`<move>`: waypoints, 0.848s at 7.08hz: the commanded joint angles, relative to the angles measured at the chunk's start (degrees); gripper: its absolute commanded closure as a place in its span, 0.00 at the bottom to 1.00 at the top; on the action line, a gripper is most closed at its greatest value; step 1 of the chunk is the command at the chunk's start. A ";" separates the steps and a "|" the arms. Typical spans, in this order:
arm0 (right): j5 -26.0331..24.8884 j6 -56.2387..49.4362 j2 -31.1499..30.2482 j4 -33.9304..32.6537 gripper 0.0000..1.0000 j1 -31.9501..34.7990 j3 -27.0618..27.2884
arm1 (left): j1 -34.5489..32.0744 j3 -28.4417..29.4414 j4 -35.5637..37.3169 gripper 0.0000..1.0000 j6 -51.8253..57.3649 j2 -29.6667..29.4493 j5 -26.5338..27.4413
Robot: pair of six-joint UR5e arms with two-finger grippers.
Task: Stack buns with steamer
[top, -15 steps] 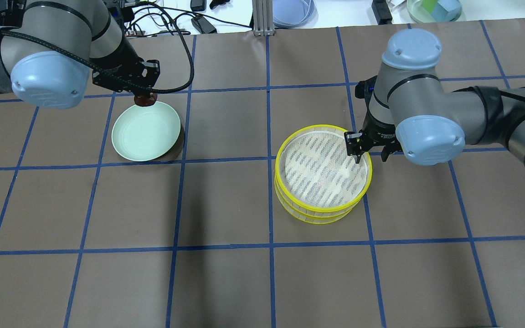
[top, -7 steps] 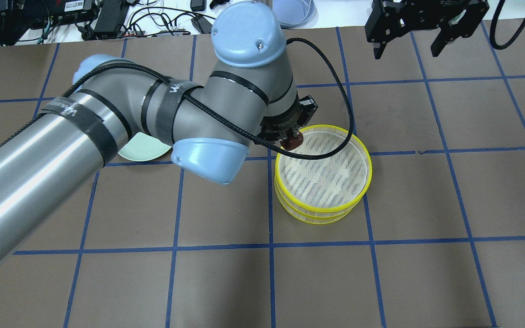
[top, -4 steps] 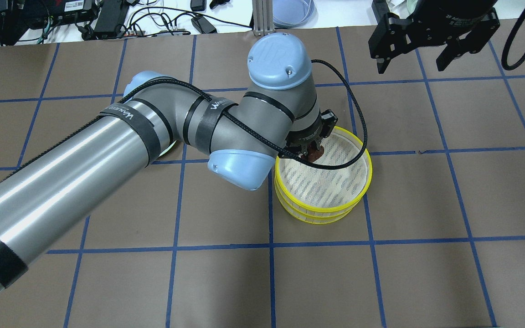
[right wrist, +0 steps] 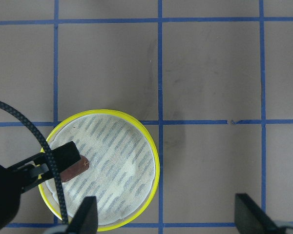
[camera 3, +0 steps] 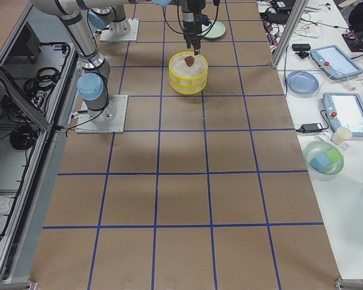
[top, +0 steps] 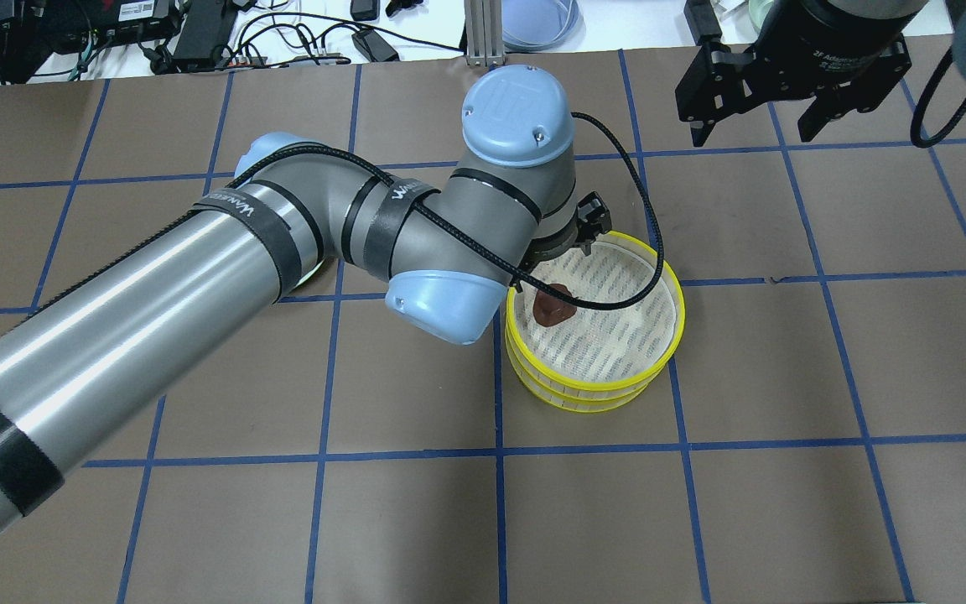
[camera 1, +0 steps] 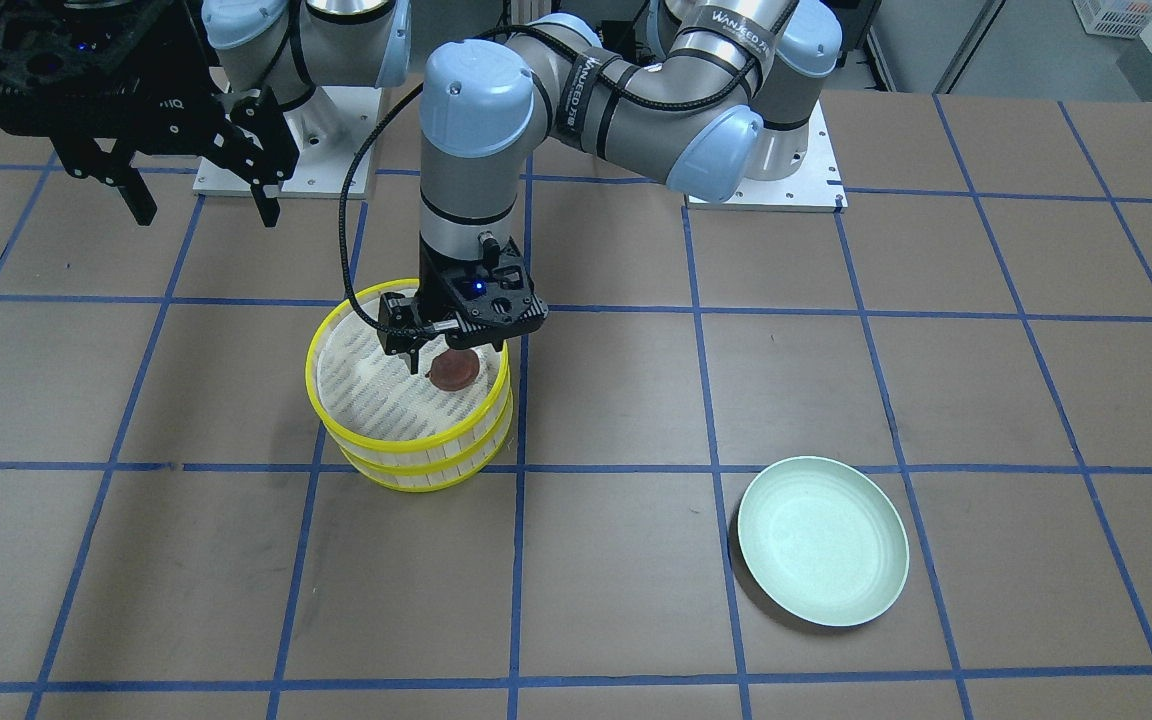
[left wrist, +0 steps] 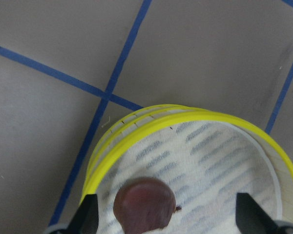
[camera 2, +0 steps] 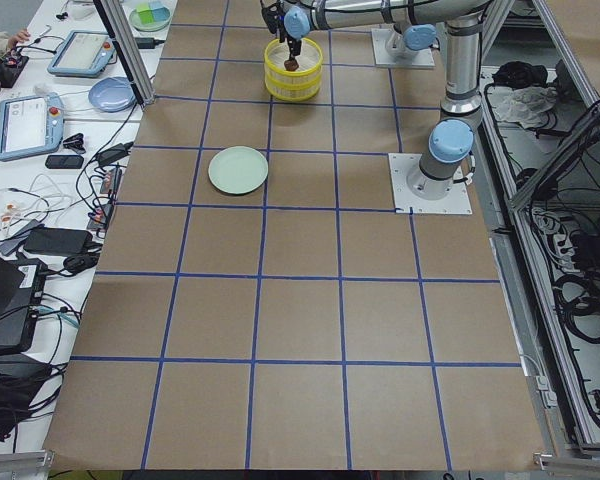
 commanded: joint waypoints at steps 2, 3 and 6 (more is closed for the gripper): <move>0.13 -0.09 0.37 0.00 0.00 0.00 0.17 | 9.84 0.45 -9.84 0.00 20.93 6.95 3.62; 0.21 -0.09 0.55 -0.09 0.00 0.00 0.35 | 15.02 0.53 -12.07 0.00 28.10 10.02 4.15; 0.22 0.00 0.55 -1.75 0.00 0.09 3.16 | 28.67 7.97 -26.01 0.00 47.13 16.54 3.55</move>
